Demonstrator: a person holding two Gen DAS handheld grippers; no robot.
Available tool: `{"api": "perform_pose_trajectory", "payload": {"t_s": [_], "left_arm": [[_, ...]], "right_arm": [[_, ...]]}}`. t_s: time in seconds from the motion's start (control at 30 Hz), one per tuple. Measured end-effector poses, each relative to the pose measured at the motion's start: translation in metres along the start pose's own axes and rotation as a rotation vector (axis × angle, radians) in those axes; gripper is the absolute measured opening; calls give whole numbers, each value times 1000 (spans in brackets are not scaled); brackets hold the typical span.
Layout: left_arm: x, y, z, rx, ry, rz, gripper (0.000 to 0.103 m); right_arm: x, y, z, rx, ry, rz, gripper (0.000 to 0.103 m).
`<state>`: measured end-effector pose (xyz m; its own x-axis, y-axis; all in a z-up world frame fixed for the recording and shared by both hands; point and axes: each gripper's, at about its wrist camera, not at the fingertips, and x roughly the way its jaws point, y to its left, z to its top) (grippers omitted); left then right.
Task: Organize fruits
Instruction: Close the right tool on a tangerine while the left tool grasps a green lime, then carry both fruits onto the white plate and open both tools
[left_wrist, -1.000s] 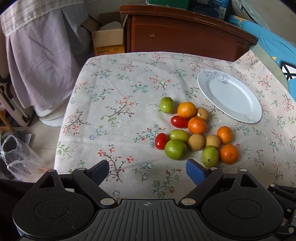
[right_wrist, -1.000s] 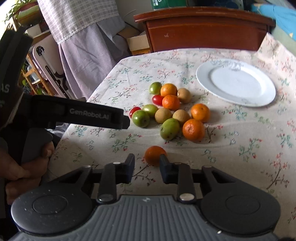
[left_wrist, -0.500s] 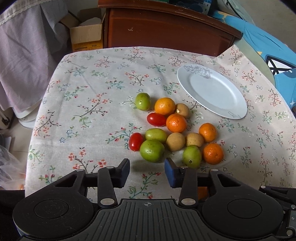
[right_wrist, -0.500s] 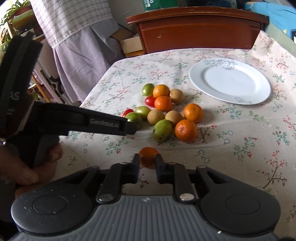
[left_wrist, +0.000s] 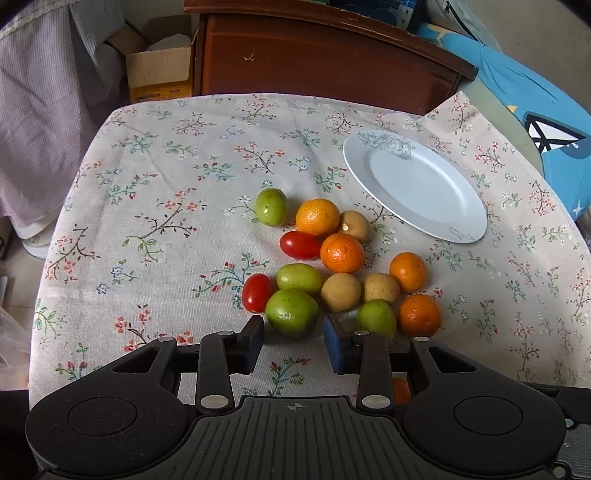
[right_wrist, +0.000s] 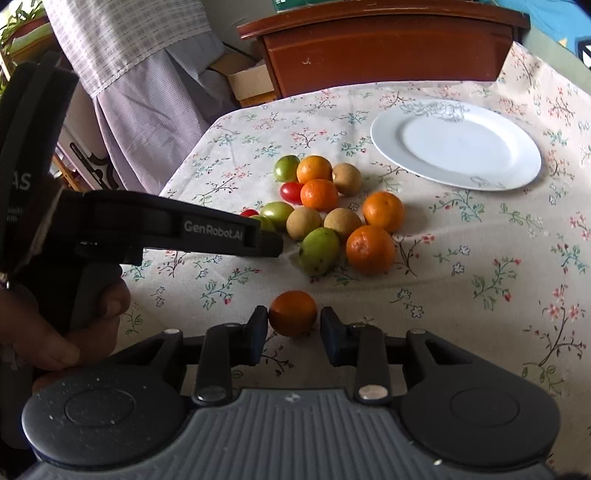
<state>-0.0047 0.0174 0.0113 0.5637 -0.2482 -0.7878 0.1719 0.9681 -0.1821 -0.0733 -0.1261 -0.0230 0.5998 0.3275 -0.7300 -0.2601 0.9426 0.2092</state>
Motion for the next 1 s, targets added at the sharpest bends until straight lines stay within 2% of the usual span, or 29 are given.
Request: {"api": "perform_pose_trajectory", "payload": {"t_s": [0.23,0.37,0.6,1.0], "left_arm": [[4,4,2,-26,-17,-20,33],[3,2,1,-6,-28,-18,30],[-4,-4,-2,21,-57,4,30],[-25,-11,3,23,-97,-33,30]], "right_arm": [[2,1,-1,-6,3,-2,28],[1,-1,0,15,2,-4,28],[-2,-6,2,50,-1,-19,28],[-24,-21,18,98,-80,-46,28]]}}
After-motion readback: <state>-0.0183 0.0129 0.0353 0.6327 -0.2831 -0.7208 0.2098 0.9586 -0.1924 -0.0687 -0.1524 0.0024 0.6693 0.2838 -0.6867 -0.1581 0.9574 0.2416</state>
